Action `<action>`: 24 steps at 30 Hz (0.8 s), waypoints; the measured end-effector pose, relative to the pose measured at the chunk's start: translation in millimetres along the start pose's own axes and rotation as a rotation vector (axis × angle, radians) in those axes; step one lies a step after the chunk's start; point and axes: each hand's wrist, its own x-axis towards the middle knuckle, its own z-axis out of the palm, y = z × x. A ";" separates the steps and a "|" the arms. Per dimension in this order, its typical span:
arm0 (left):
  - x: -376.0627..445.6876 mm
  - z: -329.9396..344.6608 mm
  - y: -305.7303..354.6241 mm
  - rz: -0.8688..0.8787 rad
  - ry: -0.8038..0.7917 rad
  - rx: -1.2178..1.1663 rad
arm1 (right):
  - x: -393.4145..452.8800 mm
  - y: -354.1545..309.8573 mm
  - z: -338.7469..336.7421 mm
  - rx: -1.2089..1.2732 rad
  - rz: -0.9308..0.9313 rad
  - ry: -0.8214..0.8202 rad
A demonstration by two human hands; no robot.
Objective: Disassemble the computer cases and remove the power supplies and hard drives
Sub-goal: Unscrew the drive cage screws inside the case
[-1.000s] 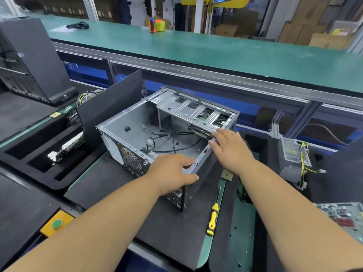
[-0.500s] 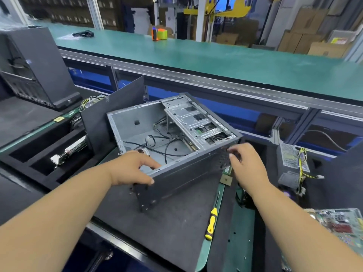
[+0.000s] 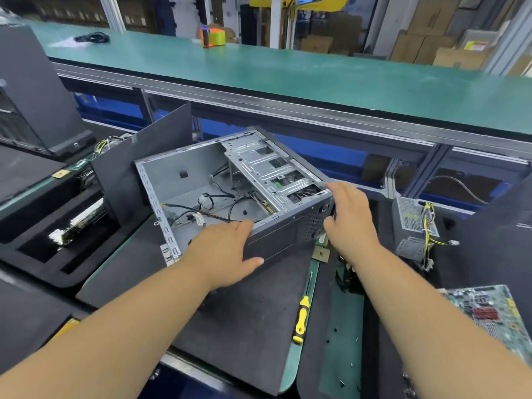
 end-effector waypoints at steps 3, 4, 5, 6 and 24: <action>0.7 3.0 -6.1 0.062 0.016 0.029 | 17.3 -1.8 1.8 -0.306 -0.123 -0.254; 1.4 2.3 -8.1 0.065 0.002 -0.003 | 18.4 -1.5 4.2 -0.344 -0.115 -0.307; 2.1 1.7 -10.0 0.069 -0.013 -0.029 | 17.3 -1.5 6.4 -0.350 -0.096 -0.327; 2.5 1.2 -12.0 0.074 -0.027 -0.048 | 14.9 -1.6 8.2 -0.345 -0.083 -0.322; 3.8 -11.8 -84.5 0.325 -0.088 -0.105 | -15.4 -54.2 7.8 -0.523 0.033 -0.253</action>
